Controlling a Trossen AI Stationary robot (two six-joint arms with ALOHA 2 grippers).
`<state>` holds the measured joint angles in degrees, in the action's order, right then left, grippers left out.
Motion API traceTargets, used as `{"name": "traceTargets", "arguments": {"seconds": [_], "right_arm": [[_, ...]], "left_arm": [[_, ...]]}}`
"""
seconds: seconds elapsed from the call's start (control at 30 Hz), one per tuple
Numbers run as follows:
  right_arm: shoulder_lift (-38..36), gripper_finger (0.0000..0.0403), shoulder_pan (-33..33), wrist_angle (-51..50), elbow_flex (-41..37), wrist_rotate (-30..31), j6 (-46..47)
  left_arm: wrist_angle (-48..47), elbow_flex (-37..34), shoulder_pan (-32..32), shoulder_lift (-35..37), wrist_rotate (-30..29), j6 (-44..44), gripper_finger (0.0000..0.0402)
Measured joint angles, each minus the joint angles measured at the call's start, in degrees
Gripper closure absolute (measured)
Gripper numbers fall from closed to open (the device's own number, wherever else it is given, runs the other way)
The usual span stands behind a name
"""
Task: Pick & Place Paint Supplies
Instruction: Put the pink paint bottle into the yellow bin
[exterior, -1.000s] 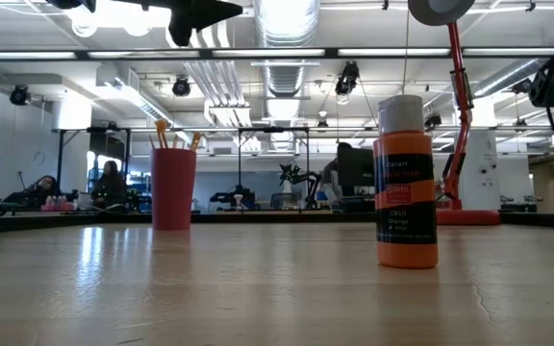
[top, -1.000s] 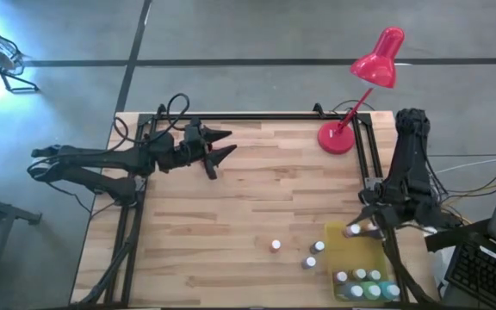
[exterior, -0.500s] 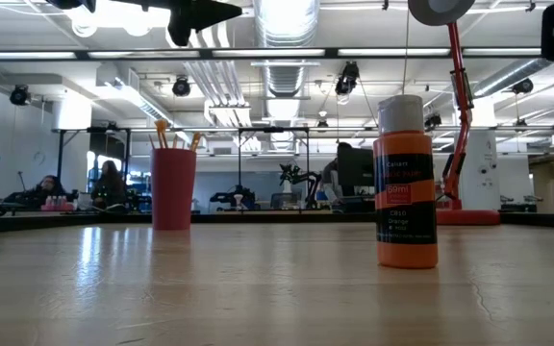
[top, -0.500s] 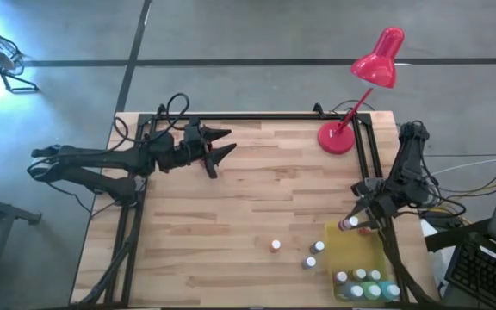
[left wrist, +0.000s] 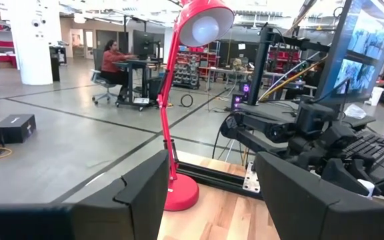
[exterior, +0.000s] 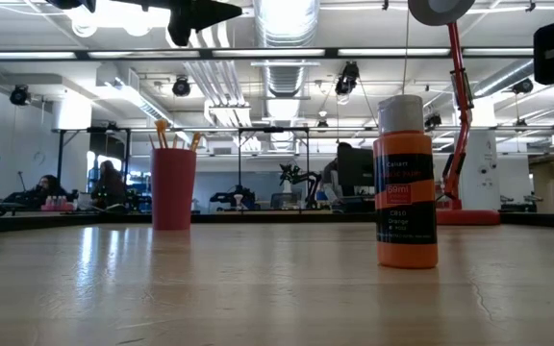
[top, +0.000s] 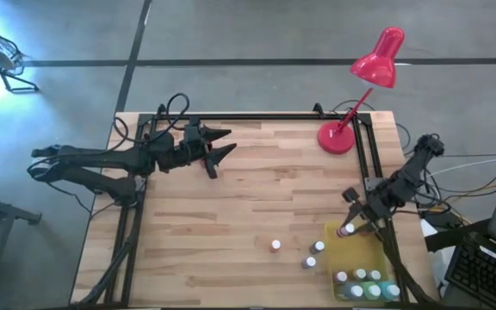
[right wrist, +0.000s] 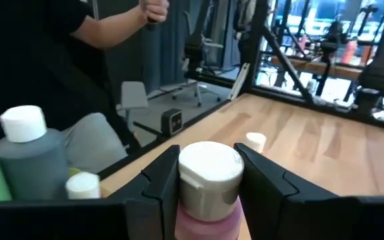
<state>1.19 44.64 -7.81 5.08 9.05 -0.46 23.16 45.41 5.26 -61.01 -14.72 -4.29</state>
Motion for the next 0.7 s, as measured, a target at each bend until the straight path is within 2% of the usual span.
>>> {"name": "traceTargets", "arguments": {"seconds": [0.13, 0.33, 0.43, 0.57, 0.7], "right_arm": [[0.0, 0.0289, -5.1, -0.1, 0.4, -4.1, -1.1], [0.5, 0.0289, -11.2, -0.9, -1.3, -6.8, 0.8], [1.1, 0.0289, -12.6, 1.4, -1.9, -10.6, 1.4], [1.7, 0.0289, -13.0, 1.6, -2.1, -10.8, 3.3], [1.9, 0.0289, -13.0, 7.0, -3.9, -11.8, 4.1]], "left_arm": [[0.0, 0.0, 0.0, 0.0, 0.0, 0.0, 0.0172], [0.0, 0.0, 0.0, 0.0, 0.0, 0.0, 0.0172], [0.0, 0.0, 0.0, 0.0, 0.0, 0.4, 0.0172], [0.0, 0.0, 0.0, 0.0, 0.0, 1.2, 0.0172], [0.0, -0.1, 0.0, 0.0, 0.0, 1.2, 0.0172]]}}
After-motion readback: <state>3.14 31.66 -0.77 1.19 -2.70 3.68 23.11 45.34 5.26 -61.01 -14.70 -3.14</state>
